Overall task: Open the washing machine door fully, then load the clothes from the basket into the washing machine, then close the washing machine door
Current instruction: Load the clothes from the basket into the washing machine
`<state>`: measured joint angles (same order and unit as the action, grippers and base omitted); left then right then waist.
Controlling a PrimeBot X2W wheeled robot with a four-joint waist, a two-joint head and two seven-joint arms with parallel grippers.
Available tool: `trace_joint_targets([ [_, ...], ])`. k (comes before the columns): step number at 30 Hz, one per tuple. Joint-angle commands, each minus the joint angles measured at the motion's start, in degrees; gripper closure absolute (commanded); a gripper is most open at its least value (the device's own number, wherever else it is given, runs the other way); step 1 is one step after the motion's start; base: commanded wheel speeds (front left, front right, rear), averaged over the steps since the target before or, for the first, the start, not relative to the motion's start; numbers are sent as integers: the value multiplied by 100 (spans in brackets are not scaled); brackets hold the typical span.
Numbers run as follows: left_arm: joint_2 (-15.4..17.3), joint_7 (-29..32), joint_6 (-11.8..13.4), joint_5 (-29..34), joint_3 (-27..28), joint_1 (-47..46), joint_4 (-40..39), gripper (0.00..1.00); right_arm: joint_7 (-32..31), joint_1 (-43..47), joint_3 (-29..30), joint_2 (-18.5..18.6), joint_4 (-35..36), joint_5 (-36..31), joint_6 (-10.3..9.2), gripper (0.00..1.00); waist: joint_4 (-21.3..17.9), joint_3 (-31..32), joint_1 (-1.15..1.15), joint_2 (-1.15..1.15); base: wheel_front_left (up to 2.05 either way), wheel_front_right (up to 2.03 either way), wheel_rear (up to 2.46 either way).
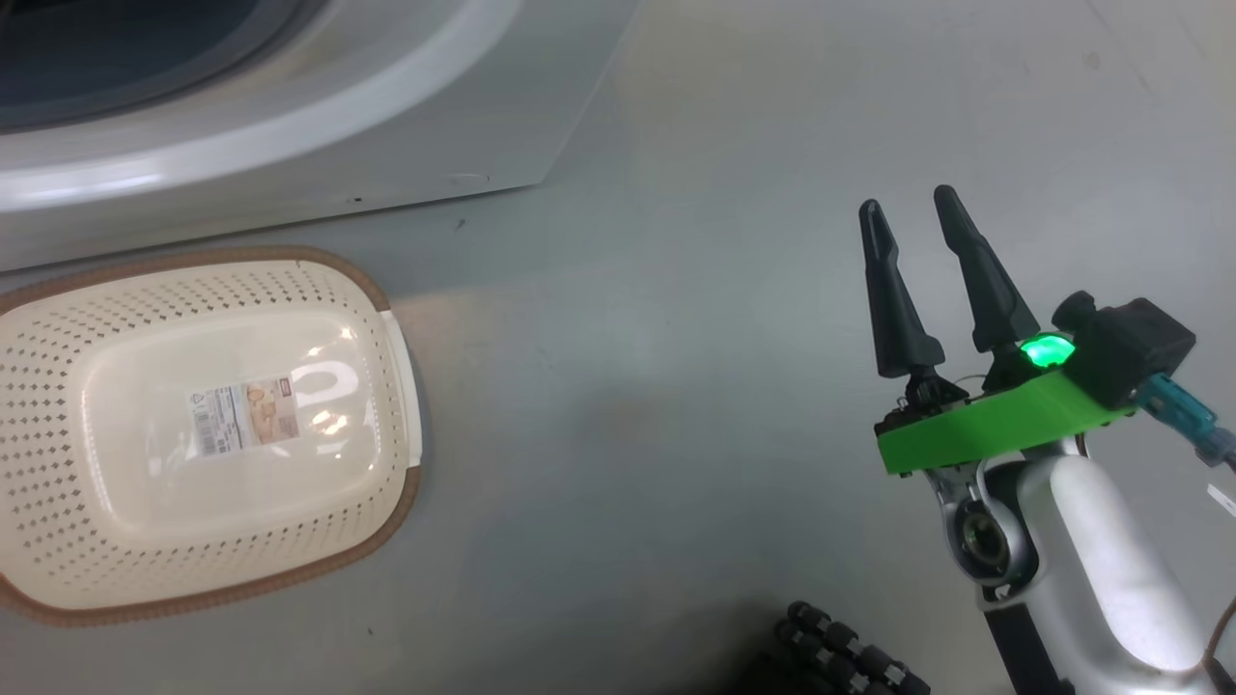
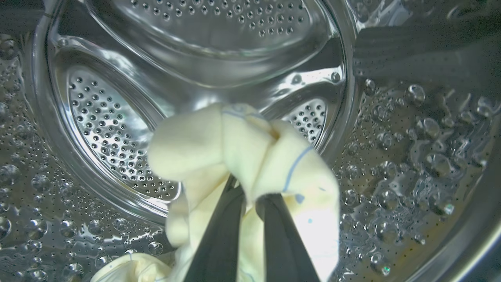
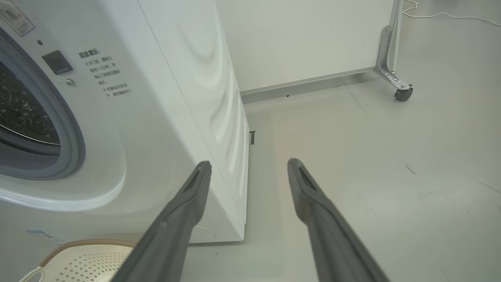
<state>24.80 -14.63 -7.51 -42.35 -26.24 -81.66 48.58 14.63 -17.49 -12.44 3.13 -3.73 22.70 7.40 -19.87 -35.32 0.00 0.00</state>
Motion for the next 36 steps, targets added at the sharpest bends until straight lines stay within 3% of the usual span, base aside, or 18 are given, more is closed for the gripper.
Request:
trace_joint_targets([
  [1, 153, -36, 2, 178, 216, 97, -141, 100, 37, -34, -92, -7, 174, 44, 9, 0, -24, -16, 0, 0, 0, 0, 0],
  [6, 79, -36, 2, 344, 45, 354, 420, 100, 37, -33, -116, -18, 154, 62, 9, 0, -72, -9, 0, 0, 0, 0, 0],
  [7, 68, -36, 2, 346, -47, 360, 591, 96, 37, -33, -119, -19, 151, 66, 9, 0, -79, -7, 0, 0, 0, 0, 0],
  [9, 69, -19, 2, 362, -245, 310, 845, 69, 37, -35, -120, -21, 150, 74, 9, 0, -87, -9, 0, 0, 0, 0, 0],
  [10, 61, 36, 2, 342, -313, 277, 981, 40, 37, -35, -120, -22, 152, 84, 9, 0, -86, -9, 0, 0, 0, 0, 0],
  [11, 43, 71, 2, 318, -392, 237, 1056, 0, 37, -36, -119, -22, 157, 102, 9, 0, -86, -11, 0, 0, 0, 0, 0],
  [22, -113, 286, 2, 52, -684, 40, 1771, 0, 37, -47, -72, -24, 136, 165, 9, 0, -21, 58, 0, 0, 0, 0, 0],
  [36, -282, -23, 2, -576, -811, 676, 1326, 0, 37, -21, 62, -24, 89, 30, 9, 0, 160, 289, 0, 0, 0, 0, 0],
])
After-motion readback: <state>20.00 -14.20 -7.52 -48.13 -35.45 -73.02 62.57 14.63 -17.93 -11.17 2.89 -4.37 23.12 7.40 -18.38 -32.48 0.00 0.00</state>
